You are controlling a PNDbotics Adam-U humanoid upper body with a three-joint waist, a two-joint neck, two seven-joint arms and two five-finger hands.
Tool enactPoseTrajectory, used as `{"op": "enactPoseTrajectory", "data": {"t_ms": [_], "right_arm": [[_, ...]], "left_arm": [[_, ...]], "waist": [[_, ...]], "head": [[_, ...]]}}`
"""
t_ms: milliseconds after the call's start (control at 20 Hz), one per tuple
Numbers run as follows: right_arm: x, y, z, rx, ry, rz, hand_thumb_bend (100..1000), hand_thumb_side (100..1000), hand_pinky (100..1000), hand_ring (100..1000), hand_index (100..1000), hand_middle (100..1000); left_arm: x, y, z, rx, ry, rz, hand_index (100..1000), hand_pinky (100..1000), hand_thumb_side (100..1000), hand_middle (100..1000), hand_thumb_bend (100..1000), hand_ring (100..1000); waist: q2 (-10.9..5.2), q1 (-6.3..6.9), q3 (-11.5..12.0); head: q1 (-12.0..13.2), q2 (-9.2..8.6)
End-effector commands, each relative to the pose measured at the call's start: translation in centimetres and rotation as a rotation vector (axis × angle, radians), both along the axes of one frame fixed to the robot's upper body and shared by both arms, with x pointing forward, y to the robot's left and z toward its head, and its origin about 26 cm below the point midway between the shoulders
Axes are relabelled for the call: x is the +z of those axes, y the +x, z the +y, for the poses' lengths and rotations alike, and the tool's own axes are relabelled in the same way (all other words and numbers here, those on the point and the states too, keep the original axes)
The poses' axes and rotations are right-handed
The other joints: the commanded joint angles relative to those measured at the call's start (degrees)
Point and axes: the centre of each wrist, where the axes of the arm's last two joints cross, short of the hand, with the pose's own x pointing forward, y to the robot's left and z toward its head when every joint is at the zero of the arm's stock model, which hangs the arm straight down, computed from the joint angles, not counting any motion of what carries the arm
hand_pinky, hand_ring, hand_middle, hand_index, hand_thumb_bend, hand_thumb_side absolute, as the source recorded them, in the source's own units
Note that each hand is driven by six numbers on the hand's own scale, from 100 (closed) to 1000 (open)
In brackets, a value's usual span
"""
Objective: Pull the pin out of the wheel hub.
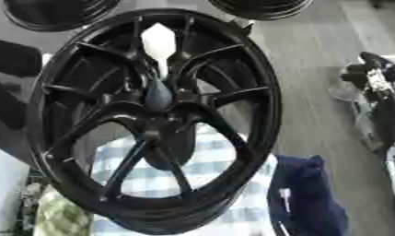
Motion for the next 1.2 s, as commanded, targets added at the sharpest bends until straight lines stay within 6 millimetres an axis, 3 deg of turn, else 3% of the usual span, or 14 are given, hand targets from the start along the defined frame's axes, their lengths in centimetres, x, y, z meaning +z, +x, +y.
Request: {"op": "enactPoseTrajectory", "data": {"t_ms": [50, 200, 300, 800, 850, 1100, 1200], "right_arm": [[0.9, 0.0, -0.3, 0.000, -0.018, -0.020, 100, 536, 944, 724, 829, 658], [0.9, 0.0, -0.4, 0.001, -0.017, -0.020, 100, 535, 946, 723, 829, 659], [0.9, -0.1, -0.4, 0.002, -0.019, -0.018, 100, 533, 946, 723, 829, 658], [0.3, -0.4, -0.5, 0.017, -0.029, 0.014, 100, 530, 945, 722, 829, 658], [0.2, -0.4, -0.5, 0.018, -0.030, 0.016, 100, 530, 945, 722, 829, 658], [0.0, -0.6, -0.6, 0.018, -0.036, 0.026, 100, 532, 945, 722, 829, 658], [-0.1, -0.7, -0.5, 0.020, -0.039, 0.030, 100, 531, 945, 722, 828, 658]], "left_arm": [[1.0, 0.0, 0.2, -0.002, 0.018, -0.030, 670, 769, 787, 606, 100, 717], [1.5, 0.2, 0.2, -0.009, 0.041, -0.037, 675, 770, 775, 614, 100, 724], [2.9, 0.7, 0.4, -0.021, 0.099, -0.063, 683, 772, 749, 623, 100, 732], [17.1, 4.6, -0.7, -0.168, 0.616, -0.333, 715, 788, 491, 653, 100, 752], [18.4, 4.9, -0.9, -0.188, 0.673, -0.345, 720, 791, 495, 657, 100, 755], [23.0, 6.7, -3.1, -0.332, 0.945, -0.355, 752, 805, 395, 682, 100, 771], [24.4, 7.1, -4.9, -0.415, 1.063, -0.378, 777, 814, 408, 700, 100, 784]], "waist": [[-1.31, 0.05, 0.0], [-1.46, 0.16, -0.1], [-1.64, 0.24, -0.4], [-3.76, 0.73, -2.1], [-3.86, 0.70, -2.2], [-4.16, 0.58, -2.5], [-4.24, 0.52, -2.7]], "head": [[0.0, -0.15], [-0.4, 0.01], [-0.7, 0.25], [-0.6, 1.46], [-0.6, 1.46], [-0.7, 1.47], [-0.6, 1.47]]}}
